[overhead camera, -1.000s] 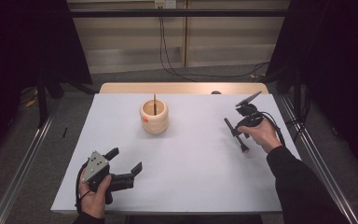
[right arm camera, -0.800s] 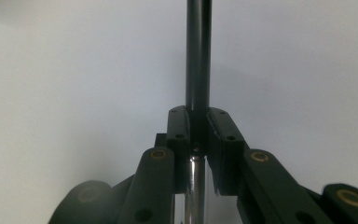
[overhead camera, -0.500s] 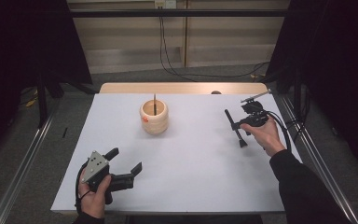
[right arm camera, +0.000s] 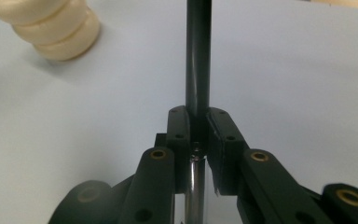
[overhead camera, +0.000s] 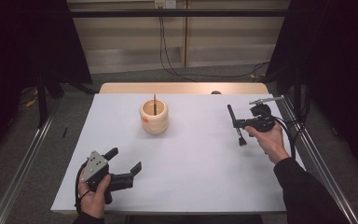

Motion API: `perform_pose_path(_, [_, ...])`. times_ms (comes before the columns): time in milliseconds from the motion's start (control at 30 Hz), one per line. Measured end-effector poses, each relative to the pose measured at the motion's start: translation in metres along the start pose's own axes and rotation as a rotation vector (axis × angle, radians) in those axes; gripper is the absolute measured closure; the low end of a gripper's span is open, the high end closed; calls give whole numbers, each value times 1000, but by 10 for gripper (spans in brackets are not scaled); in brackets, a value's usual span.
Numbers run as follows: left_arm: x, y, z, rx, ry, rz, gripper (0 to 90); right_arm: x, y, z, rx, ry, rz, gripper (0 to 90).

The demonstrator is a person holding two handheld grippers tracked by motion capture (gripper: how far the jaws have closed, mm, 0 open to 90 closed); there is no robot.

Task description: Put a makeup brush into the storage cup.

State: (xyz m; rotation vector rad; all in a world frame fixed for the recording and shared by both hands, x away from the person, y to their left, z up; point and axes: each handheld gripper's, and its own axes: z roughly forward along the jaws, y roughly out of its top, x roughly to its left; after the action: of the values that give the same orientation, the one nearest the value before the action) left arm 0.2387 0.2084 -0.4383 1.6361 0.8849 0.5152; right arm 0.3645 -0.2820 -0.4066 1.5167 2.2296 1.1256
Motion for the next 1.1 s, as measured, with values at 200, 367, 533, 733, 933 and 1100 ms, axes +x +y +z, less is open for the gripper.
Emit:
perform_pose_path(200, [-1,0,0,-4,9,4,7,0,-8,-12,-114,38,-39,802])
perform_pose_path(367, [0,0,0,-11,14,-9,8,-1,-13,-21,-187,71,-71,801])
perform_pose_path(533, [0,0,-1,-10,14,3,13,3,-16,-26,-256,92,-94,801])
perform_pose_path(733, [-1,0,-1,-13,0,-4,26,6,-17,-37,-351,124,-103,801])
perform_pose_path(933, [0,0,-1,-5,-7,5,29,4,-22,-42,-407,141,-92,801])
perform_pose_path(1100, [-1,1,-1,-7,-3,-2,28,3,-30,-43,-414,149,-82,801])
